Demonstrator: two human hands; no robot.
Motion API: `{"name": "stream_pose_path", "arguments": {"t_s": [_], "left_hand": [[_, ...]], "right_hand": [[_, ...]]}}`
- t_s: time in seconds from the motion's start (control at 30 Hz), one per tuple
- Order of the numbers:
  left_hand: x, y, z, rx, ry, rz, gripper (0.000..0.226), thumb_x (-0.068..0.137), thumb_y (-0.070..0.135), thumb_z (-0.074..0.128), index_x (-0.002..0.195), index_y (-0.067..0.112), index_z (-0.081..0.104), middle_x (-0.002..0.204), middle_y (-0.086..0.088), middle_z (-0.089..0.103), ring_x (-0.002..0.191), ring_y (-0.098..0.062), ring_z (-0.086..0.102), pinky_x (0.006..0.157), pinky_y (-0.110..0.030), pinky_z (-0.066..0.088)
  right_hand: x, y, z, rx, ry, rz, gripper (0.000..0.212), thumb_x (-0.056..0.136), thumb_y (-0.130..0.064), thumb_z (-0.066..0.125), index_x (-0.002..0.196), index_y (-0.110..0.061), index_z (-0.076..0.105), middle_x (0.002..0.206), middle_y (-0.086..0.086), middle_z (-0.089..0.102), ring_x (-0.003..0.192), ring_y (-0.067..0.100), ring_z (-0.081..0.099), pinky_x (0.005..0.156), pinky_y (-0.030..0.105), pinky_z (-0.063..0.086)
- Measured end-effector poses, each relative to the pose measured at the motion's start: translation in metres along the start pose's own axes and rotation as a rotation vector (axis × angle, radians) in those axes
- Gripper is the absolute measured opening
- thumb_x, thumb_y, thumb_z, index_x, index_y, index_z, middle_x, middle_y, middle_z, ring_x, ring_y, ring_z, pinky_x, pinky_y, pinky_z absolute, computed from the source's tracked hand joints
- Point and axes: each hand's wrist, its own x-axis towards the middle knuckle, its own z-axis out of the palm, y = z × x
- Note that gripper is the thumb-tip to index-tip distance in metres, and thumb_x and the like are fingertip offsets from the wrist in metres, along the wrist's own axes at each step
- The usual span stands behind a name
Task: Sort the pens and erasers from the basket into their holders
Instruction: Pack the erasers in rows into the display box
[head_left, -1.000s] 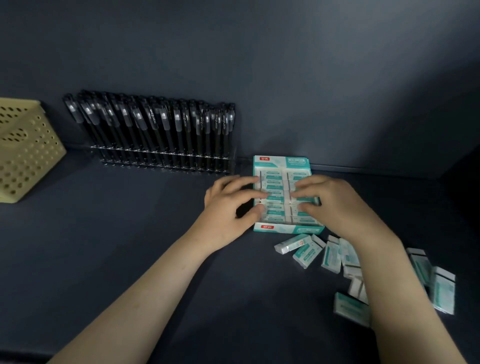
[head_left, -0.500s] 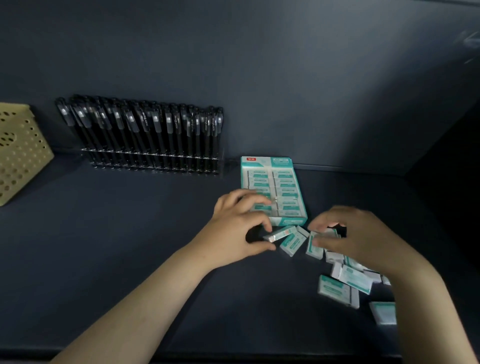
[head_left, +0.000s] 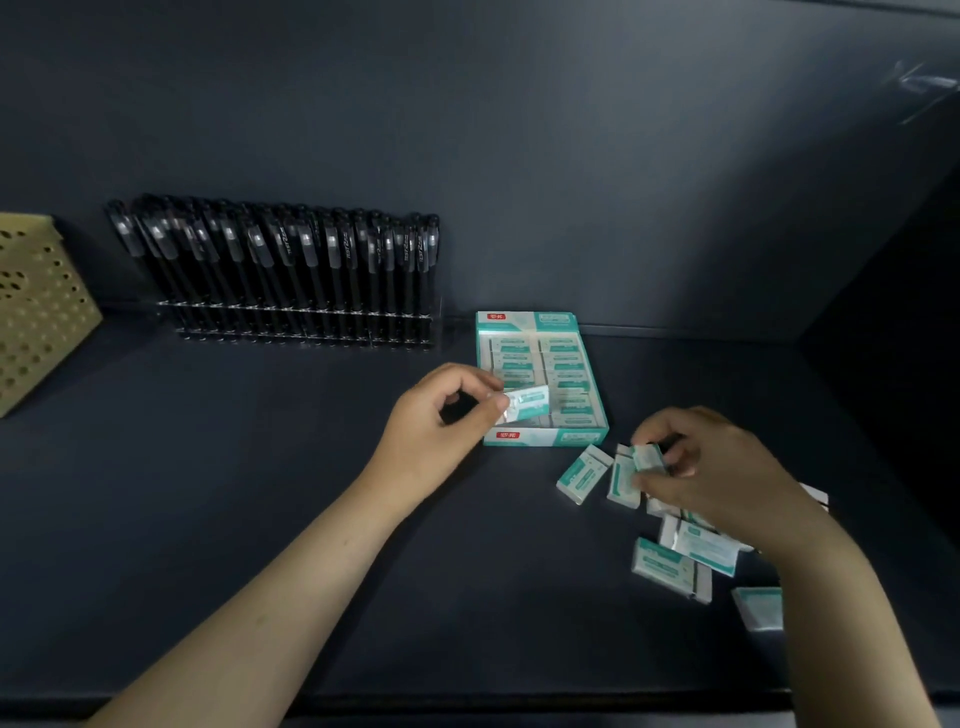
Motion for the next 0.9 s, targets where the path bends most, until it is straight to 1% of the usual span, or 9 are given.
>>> {"name": "stream_pose_path", "arguments": {"t_s": [0.07,0.2,0.3,0.43,0.57,0.63,0.73,0.8,0.9], "left_hand": [[0.002,0.002,-0.002,-0.068,0.038,-0.048,0.010,0.087,0.014,0.068,0.077,0.014,0.065,0.096,0.011,0.070,0.095,-0.006,0.063,0.091,-0.030,0.046],[0.005,0.006,-0.003,-0.167,0.131,-0.078,0.014,0.088,0.009,0.065,0.076,0.005,0.062,0.084,0.008,0.071,0.080,0.002,0.063,0.074,-0.013,0.045],[0.007,0.007,-0.005,-0.211,0.208,-0.102,0.017,0.090,0.007,0.063,0.073,0.007,0.058,0.075,0.013,0.068,0.074,0.006,0.060,0.069,-0.007,0.042],[0.011,0.005,-0.009,-0.216,0.304,-0.130,0.021,0.090,0.008,0.062,0.070,0.010,0.056,0.068,0.017,0.066,0.066,0.007,0.057,0.066,-0.006,0.041],[0.014,0.001,-0.012,-0.194,0.386,-0.121,0.025,0.090,0.009,0.063,0.067,0.014,0.054,0.065,0.019,0.063,0.066,0.007,0.055,0.066,-0.007,0.041],[0.015,0.000,-0.013,-0.186,0.417,-0.120,0.026,0.090,0.010,0.063,0.066,0.015,0.053,0.064,0.019,0.062,0.066,0.006,0.055,0.068,-0.009,0.042],[0.017,0.000,-0.013,-0.181,0.443,-0.113,0.027,0.090,0.010,0.063,0.065,0.015,0.052,0.063,0.019,0.061,0.065,0.004,0.054,0.067,-0.011,0.042],[0.017,-0.001,-0.013,-0.189,0.440,-0.111,0.027,0.090,0.009,0.063,0.065,0.014,0.052,0.063,0.018,0.060,0.064,0.003,0.054,0.067,-0.012,0.043],[0.019,-0.003,-0.011,-0.192,0.411,-0.105,0.026,0.090,0.008,0.063,0.066,0.014,0.053,0.066,0.016,0.062,0.065,0.003,0.054,0.069,-0.015,0.044]], "right_hand": [[0.000,-0.005,-0.002,0.200,0.004,0.009,0.028,0.072,-0.011,0.082,0.086,-0.028,0.064,0.090,-0.009,0.064,0.082,0.008,0.063,0.068,0.016,0.047],[0.008,-0.019,-0.002,0.655,-0.011,-0.089,0.029,0.071,0.004,0.077,0.086,-0.009,0.056,0.093,-0.003,0.071,0.083,0.012,0.069,0.069,0.019,0.054],[0.021,-0.026,0.009,0.755,0.025,-0.155,0.035,0.072,0.010,0.073,0.090,-0.012,0.052,0.087,-0.008,0.069,0.087,0.010,0.069,0.073,0.019,0.054],[0.035,-0.036,0.021,0.700,-0.001,-0.151,0.036,0.078,0.009,0.071,0.100,-0.014,0.056,0.100,0.001,0.066,0.095,0.014,0.070,0.078,0.027,0.057],[0.051,-0.041,0.034,0.459,0.037,-0.115,0.025,0.078,-0.004,0.076,0.083,-0.022,0.060,0.105,0.001,0.068,0.098,0.014,0.068,0.084,0.033,0.057],[0.058,-0.043,0.040,0.348,0.115,-0.091,0.023,0.076,-0.012,0.080,0.076,-0.020,0.059,0.099,0.000,0.067,0.093,0.012,0.066,0.080,0.026,0.055],[0.062,-0.046,0.045,0.201,0.144,-0.101,0.021,0.074,-0.017,0.082,0.076,-0.016,0.061,0.085,-0.008,0.061,0.082,0.006,0.058,0.064,0.007,0.042],[0.063,-0.045,0.049,0.182,0.126,-0.107,0.020,0.074,-0.018,0.082,0.076,-0.017,0.063,0.085,-0.009,0.061,0.081,0.005,0.058,0.064,0.008,0.044],[0.066,-0.043,0.058,0.142,0.147,-0.162,0.019,0.072,-0.018,0.084,0.075,-0.017,0.065,0.087,-0.008,0.063,0.081,0.008,0.061,0.071,0.018,0.052]]}}
